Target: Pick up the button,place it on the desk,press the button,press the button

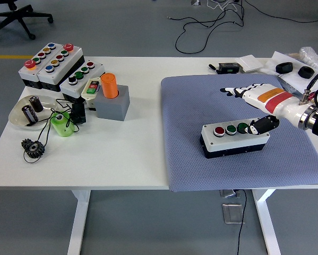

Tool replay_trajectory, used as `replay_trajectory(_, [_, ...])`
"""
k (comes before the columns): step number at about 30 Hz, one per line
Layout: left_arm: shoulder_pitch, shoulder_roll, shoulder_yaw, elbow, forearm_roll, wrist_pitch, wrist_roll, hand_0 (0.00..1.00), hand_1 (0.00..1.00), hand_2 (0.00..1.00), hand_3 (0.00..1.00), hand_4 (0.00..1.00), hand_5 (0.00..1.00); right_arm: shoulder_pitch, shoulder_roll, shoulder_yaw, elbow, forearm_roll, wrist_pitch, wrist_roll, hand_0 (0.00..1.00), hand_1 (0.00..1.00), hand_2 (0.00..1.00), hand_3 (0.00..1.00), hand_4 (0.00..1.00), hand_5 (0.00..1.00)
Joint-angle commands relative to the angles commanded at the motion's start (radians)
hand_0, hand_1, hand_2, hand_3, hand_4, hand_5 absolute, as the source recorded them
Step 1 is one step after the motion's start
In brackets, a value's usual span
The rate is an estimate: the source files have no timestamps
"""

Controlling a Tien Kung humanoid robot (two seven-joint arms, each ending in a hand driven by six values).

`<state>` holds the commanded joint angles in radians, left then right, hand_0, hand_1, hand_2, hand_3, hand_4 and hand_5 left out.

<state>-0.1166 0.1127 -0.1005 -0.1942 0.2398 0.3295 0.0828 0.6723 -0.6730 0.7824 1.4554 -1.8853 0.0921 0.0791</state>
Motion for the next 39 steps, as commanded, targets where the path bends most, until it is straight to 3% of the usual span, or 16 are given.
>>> replay_trajectory(3, [-0.001,0.0,-0.002,0.0,0.001,-0.001,0.0,0.599,0.533,0.494,0.435,0.265,0.993,-0.018,-0.013,0.008,0.033,0.053,-0.017,-0.034,0.519,0.364,0.429,0.954,0.841,0.029])
replay_trajectory(4, [-0.003,0.0,-0.003,0.0,0.002,-0.001,0.001,0.598,0.533,0.494,0.435,0.265,0.991,-0.028,-0.02,0.007,0.045,0.081,-0.028,-0.047,0.397,0.06,0.216,0.789,0.496,0.002])
replay_trajectory(9, [-0.005,0.0,-0.003,-0.001,0.002,-0.002,0.001,0.598,0.533,0.494,0.435,0.265,0.991,-0.053,-0.033,0.002,0.072,0.135,-0.022,-0.073,0.397,0.06,0.216,0.789,0.496,0.002])
replay_trajectory(10, [-0.005,0.0,-0.003,-0.001,0.003,-0.002,0.002,0.598,0.533,0.493,0.435,0.265,0.99,-0.055,-0.034,0.002,0.074,0.134,-0.019,-0.076,0.297,0.002,0.129,0.752,0.516,0.002])
replay_trajectory(20, [-0.01,0.0,-0.01,0.0,0.004,-0.001,0.0,0.598,0.533,0.493,0.436,0.265,0.99,-0.071,-0.038,-0.012,0.106,0.147,0.038,-0.143,0.255,0.002,0.101,0.747,0.498,0.002])
replay_trajectory(22, [-0.011,0.0,-0.01,0.0,0.005,-0.001,0.0,0.599,0.533,0.493,0.436,0.265,0.99,-0.07,-0.036,-0.018,0.103,0.151,0.045,-0.146,0.236,0.002,0.09,0.74,0.463,0.002])
replay_trajectory(39, [-0.014,-0.001,-0.012,0.0,0.005,-0.001,0.001,0.599,0.533,0.493,0.436,0.266,0.991,-0.057,-0.012,-0.067,0.024,0.15,0.065,-0.156,0.236,0.002,0.091,0.735,0.448,0.002])
